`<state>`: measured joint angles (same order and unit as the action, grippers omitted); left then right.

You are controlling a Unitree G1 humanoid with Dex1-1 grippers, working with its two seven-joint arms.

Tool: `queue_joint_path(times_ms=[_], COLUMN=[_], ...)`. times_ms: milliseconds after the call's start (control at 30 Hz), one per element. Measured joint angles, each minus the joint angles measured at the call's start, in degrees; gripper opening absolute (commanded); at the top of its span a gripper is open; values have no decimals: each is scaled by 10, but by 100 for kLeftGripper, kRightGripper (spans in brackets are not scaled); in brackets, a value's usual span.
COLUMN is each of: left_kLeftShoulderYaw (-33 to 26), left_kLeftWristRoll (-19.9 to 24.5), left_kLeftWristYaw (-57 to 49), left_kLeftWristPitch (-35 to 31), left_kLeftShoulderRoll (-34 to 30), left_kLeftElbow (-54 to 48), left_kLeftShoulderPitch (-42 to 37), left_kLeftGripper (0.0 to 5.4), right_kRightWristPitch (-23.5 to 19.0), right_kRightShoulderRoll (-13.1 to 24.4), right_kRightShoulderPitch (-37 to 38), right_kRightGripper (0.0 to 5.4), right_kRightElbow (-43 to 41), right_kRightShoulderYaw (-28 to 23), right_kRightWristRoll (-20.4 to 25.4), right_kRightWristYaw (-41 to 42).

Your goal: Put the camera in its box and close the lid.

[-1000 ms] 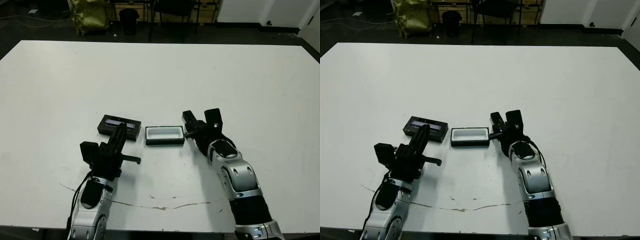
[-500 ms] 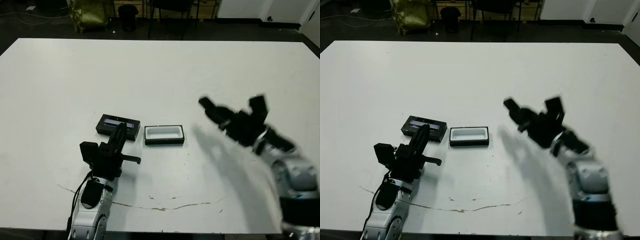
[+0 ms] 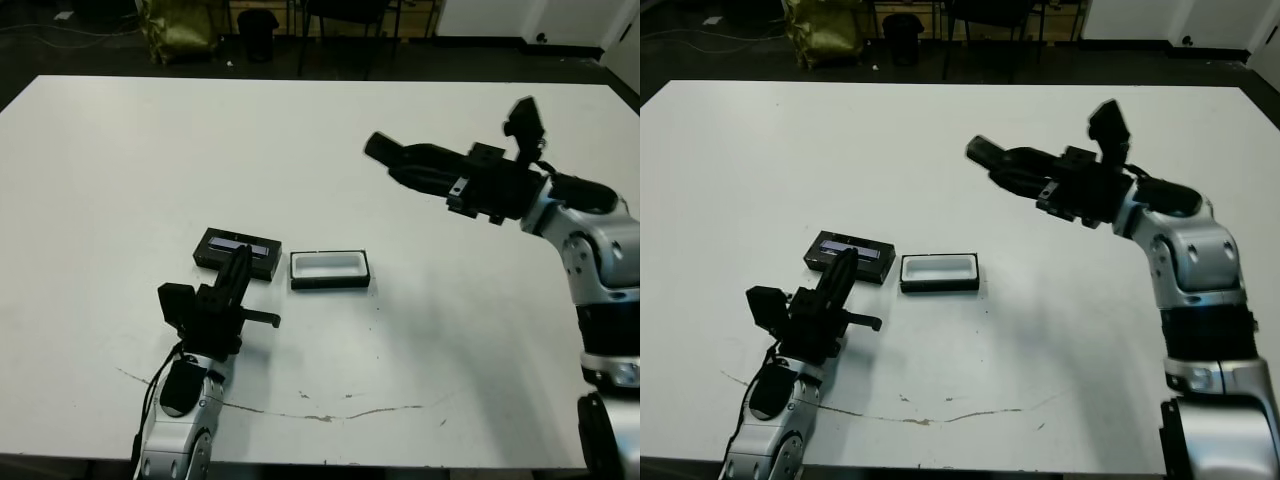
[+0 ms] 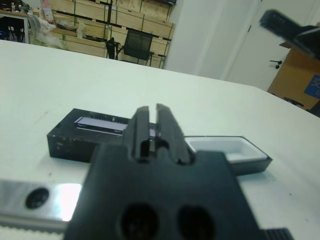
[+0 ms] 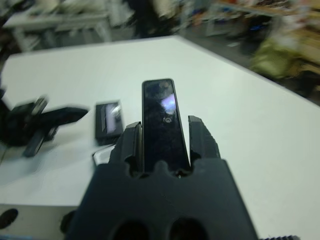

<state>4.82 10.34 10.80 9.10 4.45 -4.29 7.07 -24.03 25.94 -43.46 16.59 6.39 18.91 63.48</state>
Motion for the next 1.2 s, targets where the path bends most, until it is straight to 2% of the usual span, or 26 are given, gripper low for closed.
queue_joint_path(times_ms=[133, 267, 433, 600, 733, 967, 1200], left_kLeftShoulderYaw=[-1, -3, -3, -3, -3, -3, -2], left_kLeftWristRoll=[0, 1, 1, 1, 1, 1, -2], left_kLeftWristYaw=[0, 0, 0, 0, 0, -1, -2], left_kLeftWristPitch=[1, 0, 0, 0, 0, 1, 0], left_kLeftShoulderRoll=[0, 0, 0, 0, 1, 2, 2], left_kLeftElbow=[0, 0, 0, 0, 0, 0, 0], left_kLeftShoulderPitch=[0, 0, 0, 0, 1, 2, 2], left_kLeftGripper=[0, 0, 0, 0, 0, 0, 0], right_kRightWristPitch=[51, 112, 146, 143, 130, 105, 105], right_kRightShoulderRoll=[-2, -17, -47, -58, -67, -69, -69], right_kRightShoulderPitch=[-46, -66, -86, -90, -89, -64, -55], right_kRightGripper=[82, 82, 82, 82, 82, 82, 82], right_kRightElbow=[93, 137, 170, 171, 170, 128, 125], right_kRightShoulderYaw=[46, 79, 111, 131, 136, 156, 162], right_kRightWristRoll=[-35, -74, -105, -128, -129, -141, -156], right_kRightWristYaw=[79, 110, 143, 145, 154, 153, 140])
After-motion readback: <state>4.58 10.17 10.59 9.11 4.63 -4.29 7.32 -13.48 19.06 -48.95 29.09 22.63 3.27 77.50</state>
